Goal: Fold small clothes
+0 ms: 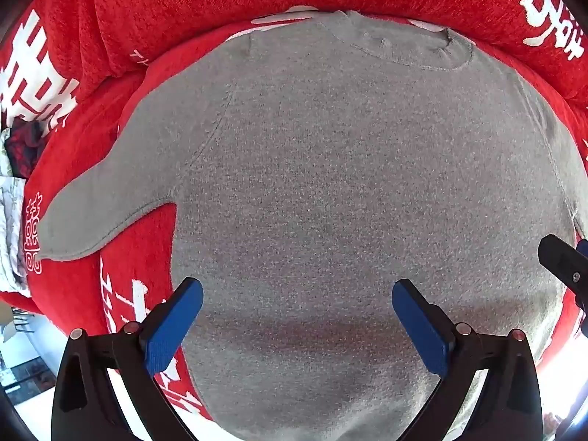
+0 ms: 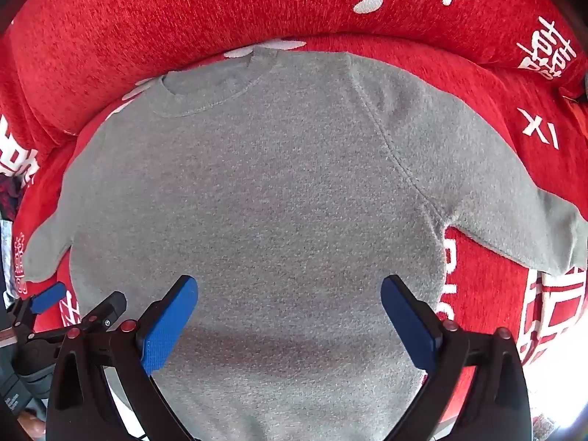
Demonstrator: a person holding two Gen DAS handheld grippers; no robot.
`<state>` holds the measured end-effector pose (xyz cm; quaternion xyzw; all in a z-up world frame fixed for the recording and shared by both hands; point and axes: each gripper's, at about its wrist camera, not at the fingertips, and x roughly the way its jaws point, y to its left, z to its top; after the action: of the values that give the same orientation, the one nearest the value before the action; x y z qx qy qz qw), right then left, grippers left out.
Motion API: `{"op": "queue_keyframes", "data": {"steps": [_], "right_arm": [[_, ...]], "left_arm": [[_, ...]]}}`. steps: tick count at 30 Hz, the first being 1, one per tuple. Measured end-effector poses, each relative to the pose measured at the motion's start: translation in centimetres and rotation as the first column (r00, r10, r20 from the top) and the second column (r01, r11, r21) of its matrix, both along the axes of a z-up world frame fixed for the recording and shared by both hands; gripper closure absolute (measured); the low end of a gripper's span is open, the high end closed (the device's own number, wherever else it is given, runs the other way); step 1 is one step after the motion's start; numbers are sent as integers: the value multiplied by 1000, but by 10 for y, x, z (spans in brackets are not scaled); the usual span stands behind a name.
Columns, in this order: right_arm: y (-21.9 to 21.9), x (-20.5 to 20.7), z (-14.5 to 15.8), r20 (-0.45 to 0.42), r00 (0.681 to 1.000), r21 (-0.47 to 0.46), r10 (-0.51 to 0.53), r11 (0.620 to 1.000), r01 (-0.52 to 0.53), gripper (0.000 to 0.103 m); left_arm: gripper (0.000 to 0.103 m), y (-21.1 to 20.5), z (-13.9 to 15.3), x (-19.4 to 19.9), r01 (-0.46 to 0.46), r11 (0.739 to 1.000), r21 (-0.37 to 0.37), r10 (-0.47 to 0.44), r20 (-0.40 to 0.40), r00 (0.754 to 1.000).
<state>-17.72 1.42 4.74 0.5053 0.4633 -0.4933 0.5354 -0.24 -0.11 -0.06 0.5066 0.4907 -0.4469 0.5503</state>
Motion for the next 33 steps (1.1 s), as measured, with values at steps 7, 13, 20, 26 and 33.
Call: {"op": "queue_keyframes", "data": {"steps": [7,13,20,26,33], "right_arm": [[-1,0,-3,-1,1000,-2,-4,1000,4,3],[-2,10,-8,3,1000,-2,-7,1000,7,3],[0,7,-2,-2,1000,-2,-1,1000,1,3],[0,6,-3,0,1000,-3,1,1000,-1,3],[0,7,-3,-4,1000,-3,25,1000,-25,3]], "left_arm": [[0,2,0,-10,-4,1000,1,4,-4,1000],[0,-1,3,-14,12,1000,-2,-12,5,1000],[0,1,2,1,26,1000,3,-26,1,1000],[0,1,2,1,25,1000,3,-24,-2,1000],[0,2,0,5,22,1000,7,-21,-7,1000]]}}
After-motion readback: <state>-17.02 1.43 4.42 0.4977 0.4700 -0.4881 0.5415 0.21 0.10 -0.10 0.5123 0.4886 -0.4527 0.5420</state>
